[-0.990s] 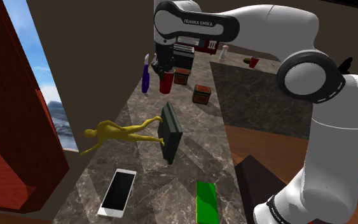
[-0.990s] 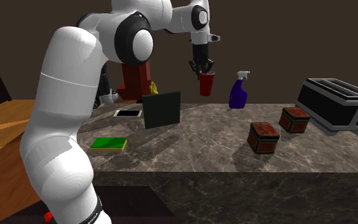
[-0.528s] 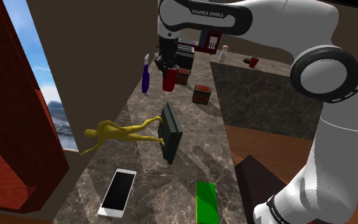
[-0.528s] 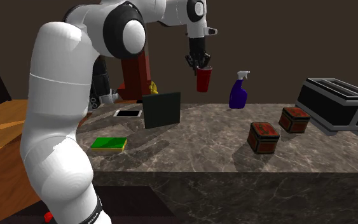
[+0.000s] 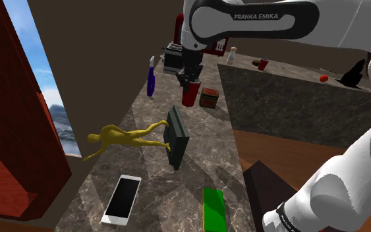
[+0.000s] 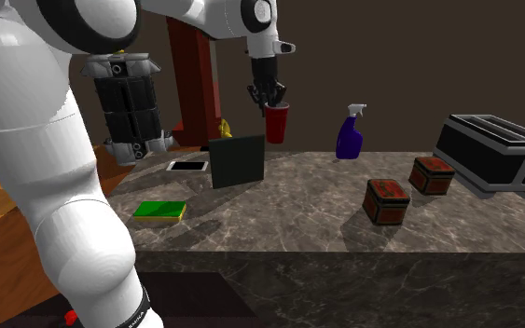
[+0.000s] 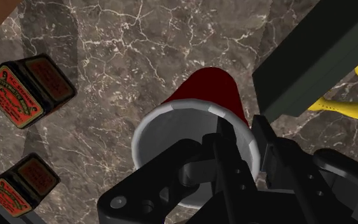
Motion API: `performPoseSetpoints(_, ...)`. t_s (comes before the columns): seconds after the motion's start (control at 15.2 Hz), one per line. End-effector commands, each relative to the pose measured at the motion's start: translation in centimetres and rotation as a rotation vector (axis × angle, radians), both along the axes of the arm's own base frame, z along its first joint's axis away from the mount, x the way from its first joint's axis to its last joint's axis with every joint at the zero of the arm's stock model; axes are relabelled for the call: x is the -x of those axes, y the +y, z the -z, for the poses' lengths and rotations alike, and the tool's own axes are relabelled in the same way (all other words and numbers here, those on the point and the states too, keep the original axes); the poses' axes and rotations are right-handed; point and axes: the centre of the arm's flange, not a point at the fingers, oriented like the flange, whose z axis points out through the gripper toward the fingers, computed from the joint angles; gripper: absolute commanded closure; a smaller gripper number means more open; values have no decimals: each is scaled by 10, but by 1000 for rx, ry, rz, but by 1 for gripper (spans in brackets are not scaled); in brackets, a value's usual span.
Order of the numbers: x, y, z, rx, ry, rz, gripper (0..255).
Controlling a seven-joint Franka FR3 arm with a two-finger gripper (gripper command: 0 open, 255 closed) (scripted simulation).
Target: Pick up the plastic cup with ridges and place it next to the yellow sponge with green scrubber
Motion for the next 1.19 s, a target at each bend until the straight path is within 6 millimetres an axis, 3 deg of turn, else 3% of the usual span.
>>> performPoseSetpoints(0.0,26,2,1,1,0,0,255)
performPoseSetpoints(1.12,250,4,0,1,0,0,255)
